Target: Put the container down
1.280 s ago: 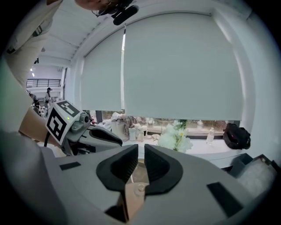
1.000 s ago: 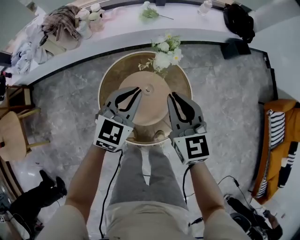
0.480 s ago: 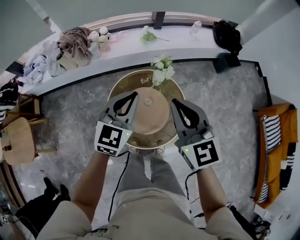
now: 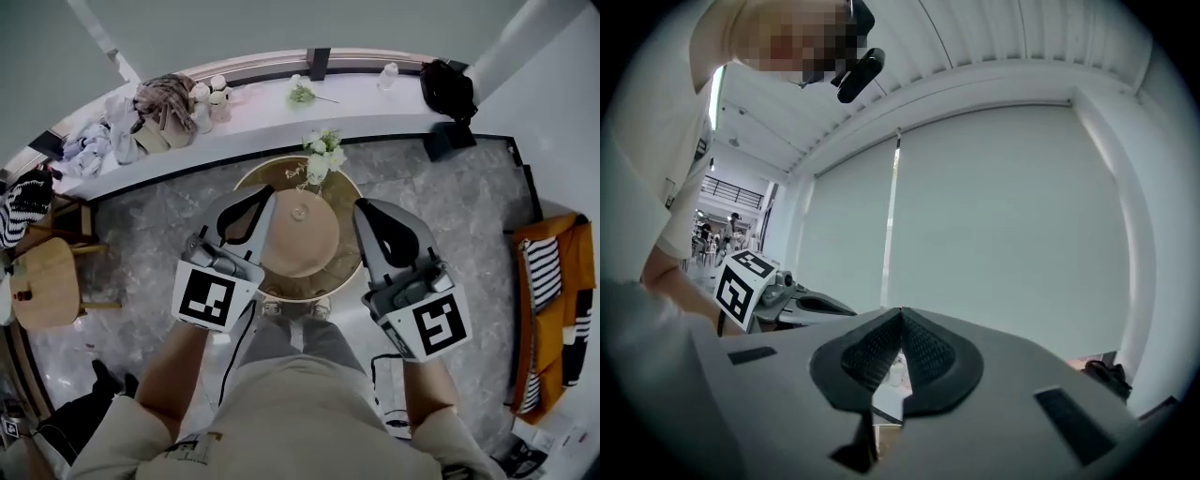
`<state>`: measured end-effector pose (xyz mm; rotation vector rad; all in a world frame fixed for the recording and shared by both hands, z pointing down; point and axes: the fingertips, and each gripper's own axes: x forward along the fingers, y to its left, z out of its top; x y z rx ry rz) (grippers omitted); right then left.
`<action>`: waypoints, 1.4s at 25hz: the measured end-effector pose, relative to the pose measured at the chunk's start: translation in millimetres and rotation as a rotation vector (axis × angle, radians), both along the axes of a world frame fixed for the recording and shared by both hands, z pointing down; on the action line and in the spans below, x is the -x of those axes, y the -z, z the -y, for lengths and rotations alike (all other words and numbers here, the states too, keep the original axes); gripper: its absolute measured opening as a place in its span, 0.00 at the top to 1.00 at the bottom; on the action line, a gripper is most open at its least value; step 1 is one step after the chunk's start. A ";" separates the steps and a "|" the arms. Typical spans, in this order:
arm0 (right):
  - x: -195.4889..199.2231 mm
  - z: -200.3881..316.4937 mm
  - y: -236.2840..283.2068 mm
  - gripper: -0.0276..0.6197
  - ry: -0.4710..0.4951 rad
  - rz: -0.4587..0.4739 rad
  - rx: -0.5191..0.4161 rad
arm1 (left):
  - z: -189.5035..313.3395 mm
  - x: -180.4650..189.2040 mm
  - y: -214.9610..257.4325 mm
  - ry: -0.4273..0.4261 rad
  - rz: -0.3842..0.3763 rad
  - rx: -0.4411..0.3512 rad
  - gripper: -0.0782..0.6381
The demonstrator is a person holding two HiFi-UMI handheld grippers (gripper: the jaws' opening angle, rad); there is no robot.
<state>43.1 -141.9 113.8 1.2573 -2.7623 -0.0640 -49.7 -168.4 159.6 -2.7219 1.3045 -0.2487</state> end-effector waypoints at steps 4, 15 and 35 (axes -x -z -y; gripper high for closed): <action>-4.2 -20.4 42.9 0.95 0.010 0.022 -0.091 | -19.3 -0.1 42.0 0.024 -0.048 -0.012 0.88; -27.4 -60.2 78.9 0.95 -0.036 0.049 -0.077 | -69.7 6.4 81.3 0.043 -0.022 -0.046 0.88; -23.7 -68.6 63.9 0.95 -0.011 0.023 -0.030 | -72.1 5.7 71.6 0.068 -0.009 -0.031 0.88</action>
